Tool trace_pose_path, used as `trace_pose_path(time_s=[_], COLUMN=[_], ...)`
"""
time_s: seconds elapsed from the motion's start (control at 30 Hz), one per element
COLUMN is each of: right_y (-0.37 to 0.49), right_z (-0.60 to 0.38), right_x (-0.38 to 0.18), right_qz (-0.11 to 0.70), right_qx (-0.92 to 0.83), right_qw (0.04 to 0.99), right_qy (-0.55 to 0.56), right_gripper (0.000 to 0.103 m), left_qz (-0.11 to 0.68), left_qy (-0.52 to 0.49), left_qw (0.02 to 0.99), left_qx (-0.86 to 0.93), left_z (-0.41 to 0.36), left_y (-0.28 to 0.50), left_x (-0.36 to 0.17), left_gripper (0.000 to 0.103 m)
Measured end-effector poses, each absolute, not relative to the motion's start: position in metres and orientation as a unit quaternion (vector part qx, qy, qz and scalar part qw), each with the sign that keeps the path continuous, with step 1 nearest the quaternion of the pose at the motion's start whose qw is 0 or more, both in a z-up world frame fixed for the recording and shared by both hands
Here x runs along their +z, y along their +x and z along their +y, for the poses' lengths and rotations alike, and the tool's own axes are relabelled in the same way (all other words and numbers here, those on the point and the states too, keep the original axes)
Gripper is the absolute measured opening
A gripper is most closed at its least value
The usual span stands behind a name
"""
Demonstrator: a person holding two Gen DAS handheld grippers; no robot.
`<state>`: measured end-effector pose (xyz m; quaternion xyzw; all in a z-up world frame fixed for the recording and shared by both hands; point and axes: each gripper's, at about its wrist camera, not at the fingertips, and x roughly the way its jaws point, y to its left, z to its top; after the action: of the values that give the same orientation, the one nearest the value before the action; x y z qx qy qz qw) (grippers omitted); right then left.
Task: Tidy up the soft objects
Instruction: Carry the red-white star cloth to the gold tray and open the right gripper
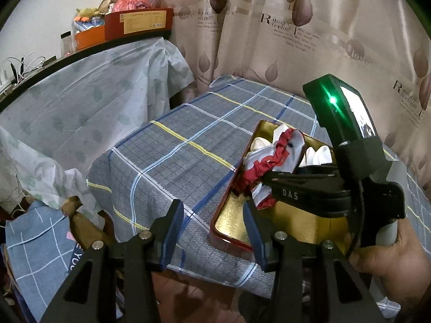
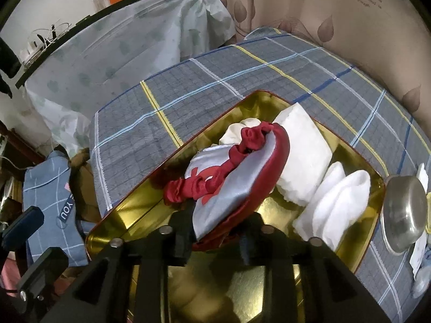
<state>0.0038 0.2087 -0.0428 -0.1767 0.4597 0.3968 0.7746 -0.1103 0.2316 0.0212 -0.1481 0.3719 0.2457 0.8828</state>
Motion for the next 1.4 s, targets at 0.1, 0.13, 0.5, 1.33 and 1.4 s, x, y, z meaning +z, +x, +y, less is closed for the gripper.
trace_pose_path(time_s=[0.1,0.13,0.5,1.33,1.4], right_y=[0.003,0.002,-0.018,-0.009,-0.009], right_z=[0.205,0.204,0.158,-0.264,-0.284], right_x=[-0.040,-0.039,0.003,-0.067,-0.077], right_qz=[0.457,0.455,0.386,0.389,0.399], right_qx=[0.403,0.404,0.408,-0.053,-0.055], right_qw=[0.775,0.777,0.819,0.914,0.912], right_qy=[-0.165,-0.163,-0.117,-0.107,-0.074], right_gripper=[0.055,0.061,0.075,0.091,0.091], left_qz=[0.374,0.375,0.377,0.400,0.411], left_qy=[-0.149,-0.149,-0.142,-0.066,-0.065], left_qw=[0.881,0.881,0.880,0.901,0.902], left_qx=[0.247,0.248,0.253,0.155,0.113], left_z=[0.233,0.233,0.234,0.155,0.137], left_y=[-0.110,-0.110,-0.109,-0.096,-0.088], left_x=[0.020,0.020,0.019,0.027,0.028], left_gripper=[0.047,0.047,0.047,0.047,0.047])
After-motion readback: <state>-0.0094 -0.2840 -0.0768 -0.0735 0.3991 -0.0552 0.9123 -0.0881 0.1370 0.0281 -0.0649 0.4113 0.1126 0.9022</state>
